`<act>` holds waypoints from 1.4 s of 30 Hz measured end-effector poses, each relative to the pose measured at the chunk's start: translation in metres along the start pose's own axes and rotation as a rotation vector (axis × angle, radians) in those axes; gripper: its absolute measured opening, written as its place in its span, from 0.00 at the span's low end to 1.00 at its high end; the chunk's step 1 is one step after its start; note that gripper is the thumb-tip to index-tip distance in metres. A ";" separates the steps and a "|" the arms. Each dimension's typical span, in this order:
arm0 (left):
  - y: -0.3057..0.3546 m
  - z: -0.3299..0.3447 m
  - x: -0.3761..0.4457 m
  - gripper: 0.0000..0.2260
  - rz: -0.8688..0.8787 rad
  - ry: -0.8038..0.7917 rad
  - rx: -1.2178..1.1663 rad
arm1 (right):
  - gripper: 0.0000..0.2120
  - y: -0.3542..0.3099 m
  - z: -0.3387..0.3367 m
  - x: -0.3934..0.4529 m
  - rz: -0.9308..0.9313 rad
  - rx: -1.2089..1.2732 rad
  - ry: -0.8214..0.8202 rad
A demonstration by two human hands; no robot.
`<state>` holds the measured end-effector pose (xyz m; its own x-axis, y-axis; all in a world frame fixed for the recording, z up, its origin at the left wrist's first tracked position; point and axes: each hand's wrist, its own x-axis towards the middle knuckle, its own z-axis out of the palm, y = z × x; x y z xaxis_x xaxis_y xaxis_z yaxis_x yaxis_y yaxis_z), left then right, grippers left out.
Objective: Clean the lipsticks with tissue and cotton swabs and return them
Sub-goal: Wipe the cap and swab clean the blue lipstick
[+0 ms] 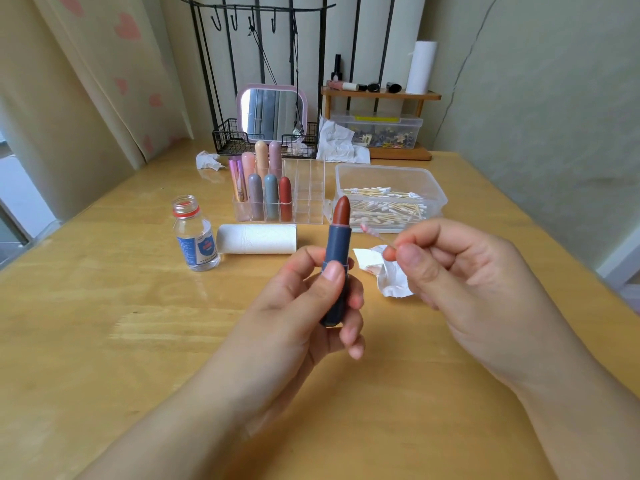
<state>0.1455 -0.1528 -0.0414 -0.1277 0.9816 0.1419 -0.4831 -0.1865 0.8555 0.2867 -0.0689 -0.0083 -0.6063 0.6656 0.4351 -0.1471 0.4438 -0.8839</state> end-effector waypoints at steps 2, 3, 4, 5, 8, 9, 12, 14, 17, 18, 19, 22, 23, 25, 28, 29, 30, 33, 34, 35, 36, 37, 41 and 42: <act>0.000 0.000 0.000 0.07 0.012 0.015 0.013 | 0.08 0.000 -0.001 0.000 0.015 -0.016 -0.008; 0.000 0.000 0.000 0.07 0.016 0.020 0.008 | 0.08 0.001 -0.001 0.000 0.018 -0.017 -0.010; 0.000 0.000 0.000 0.07 0.017 0.022 0.001 | 0.08 0.001 -0.002 0.000 0.018 -0.016 -0.014; 0.000 0.001 0.000 0.07 0.016 0.023 -0.005 | 0.08 0.001 -0.002 0.000 0.018 -0.015 -0.016; 0.000 0.000 0.000 0.08 0.004 0.011 -0.014 | 0.09 0.003 -0.002 0.000 0.016 -0.021 -0.015; -0.001 -0.001 0.001 0.08 0.000 0.006 -0.018 | 0.09 0.003 -0.002 0.000 0.010 -0.033 -0.014; -0.004 -0.004 0.003 0.11 -0.008 -0.039 -0.055 | 0.08 0.002 -0.001 -0.002 -0.034 -0.105 -0.015; -0.006 -0.006 0.004 0.13 -0.017 -0.076 -0.082 | 0.08 0.003 0.001 -0.003 -0.070 -0.179 -0.001; -0.006 -0.005 0.003 0.13 -0.013 -0.096 -0.077 | 0.07 0.005 0.000 -0.004 -0.113 -0.278 0.056; -0.006 -0.004 0.003 0.11 -0.012 -0.090 -0.071 | 0.07 0.006 0.000 -0.005 -0.129 -0.314 0.071; -0.006 -0.003 0.002 0.10 -0.011 -0.083 -0.063 | 0.08 0.007 0.000 -0.005 -0.145 -0.349 0.085; -0.005 -0.001 0.001 0.08 0.003 -0.060 -0.040 | 0.10 0.008 0.001 -0.007 -0.170 -0.419 0.095; -0.005 0.000 0.001 0.07 0.007 -0.055 -0.037 | 0.10 0.008 0.001 -0.007 -0.172 -0.431 0.081; -0.004 0.000 0.000 0.05 0.013 -0.054 -0.032 | 0.07 0.008 0.002 -0.008 -0.183 -0.445 0.041; -0.004 0.001 -0.001 0.06 0.019 -0.046 -0.002 | 0.07 0.008 0.002 -0.009 -0.217 -0.479 0.042; -0.003 0.001 -0.001 0.08 0.019 -0.041 0.009 | 0.08 0.009 0.002 -0.008 -0.235 -0.497 0.066; -0.004 0.002 -0.002 0.09 0.020 -0.037 0.018 | 0.08 0.009 0.001 -0.008 -0.257 -0.517 0.094; -0.004 0.002 -0.002 0.10 0.024 -0.034 0.041 | 0.10 0.009 0.001 -0.007 -0.290 -0.569 0.146; -0.004 0.002 -0.002 0.10 0.027 -0.030 0.046 | 0.10 0.008 0.002 -0.007 -0.292 -0.573 0.142; -0.004 0.002 -0.002 0.09 0.030 -0.026 0.051 | 0.09 0.008 0.003 -0.008 -0.296 -0.574 0.128; -0.004 0.002 -0.001 0.09 0.037 -0.021 0.058 | 0.08 0.008 0.005 -0.008 -0.305 -0.580 0.107; -0.004 0.001 -0.001 0.08 0.044 -0.014 0.067 | 0.08 0.008 0.006 -0.009 -0.318 -0.595 0.086; -0.005 0.002 -0.001 0.07 0.071 0.008 0.137 | 0.08 0.008 0.005 -0.009 -0.340 -0.642 0.120; -0.006 0.002 -0.001 0.07 0.078 0.014 0.155 | 0.08 0.008 0.004 -0.008 -0.344 -0.654 0.154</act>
<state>0.1502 -0.1525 -0.0454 -0.1717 0.9636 0.2047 -0.3323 -0.2523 0.9088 0.2875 -0.0733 -0.0196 -0.4868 0.4804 0.7296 0.2150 0.8754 -0.4329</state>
